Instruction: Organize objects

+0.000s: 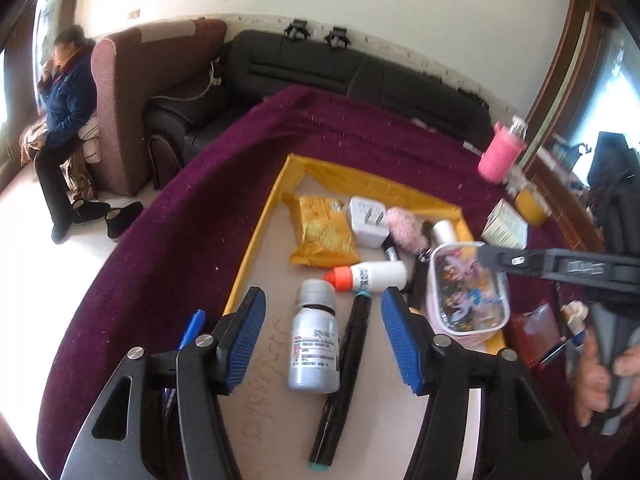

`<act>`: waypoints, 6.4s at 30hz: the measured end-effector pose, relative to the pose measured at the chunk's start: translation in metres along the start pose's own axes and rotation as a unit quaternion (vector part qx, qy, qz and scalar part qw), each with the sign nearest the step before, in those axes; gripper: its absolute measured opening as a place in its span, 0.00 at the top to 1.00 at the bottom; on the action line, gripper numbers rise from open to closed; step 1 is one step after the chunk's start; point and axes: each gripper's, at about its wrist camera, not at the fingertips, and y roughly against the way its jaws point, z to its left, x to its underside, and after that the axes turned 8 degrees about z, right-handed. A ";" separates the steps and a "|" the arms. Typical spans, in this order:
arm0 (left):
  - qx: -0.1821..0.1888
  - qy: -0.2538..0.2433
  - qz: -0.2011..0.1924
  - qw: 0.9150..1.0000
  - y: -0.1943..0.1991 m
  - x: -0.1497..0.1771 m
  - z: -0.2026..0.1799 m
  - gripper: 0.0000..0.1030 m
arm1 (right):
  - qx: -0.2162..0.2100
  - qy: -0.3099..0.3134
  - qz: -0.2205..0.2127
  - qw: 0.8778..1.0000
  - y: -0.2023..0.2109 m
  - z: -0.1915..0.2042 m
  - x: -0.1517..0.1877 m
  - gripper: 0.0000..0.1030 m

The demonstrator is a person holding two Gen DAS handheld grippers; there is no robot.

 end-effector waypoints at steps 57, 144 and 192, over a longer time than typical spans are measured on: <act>0.132 -0.273 0.017 0.953 0.007 0.080 -0.259 0.30 | 0.132 -0.283 -0.213 0.926 0.214 -0.284 0.235 0.00; 0.203 -0.132 -0.013 0.970 0.031 0.090 -0.118 0.89 | 0.178 -0.212 -0.070 0.958 0.095 -0.213 0.093 0.89; 0.042 0.030 -0.025 0.998 0.024 0.049 -0.014 0.44 | 0.009 -0.047 -0.034 0.998 0.012 0.011 0.063 0.68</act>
